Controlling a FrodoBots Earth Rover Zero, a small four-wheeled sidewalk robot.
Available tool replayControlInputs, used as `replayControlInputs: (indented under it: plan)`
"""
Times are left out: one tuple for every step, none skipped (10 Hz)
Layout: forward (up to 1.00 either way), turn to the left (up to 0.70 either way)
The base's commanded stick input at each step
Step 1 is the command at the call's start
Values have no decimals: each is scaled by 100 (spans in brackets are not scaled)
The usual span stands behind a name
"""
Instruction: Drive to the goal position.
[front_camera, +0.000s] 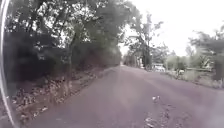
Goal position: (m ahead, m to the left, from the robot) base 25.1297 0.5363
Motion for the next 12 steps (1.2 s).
replayControlInputs:
  plan:
    - [70, 0]
    - [70, 0]
    - [70, 0]
    - [70, 0]
    - [70, 0]
    - [70, 0]
    - [70, 0]
    - [70, 0]
    - [70, 0]
    - [70, 0]
    - [70, 0]
    - [70, 0]
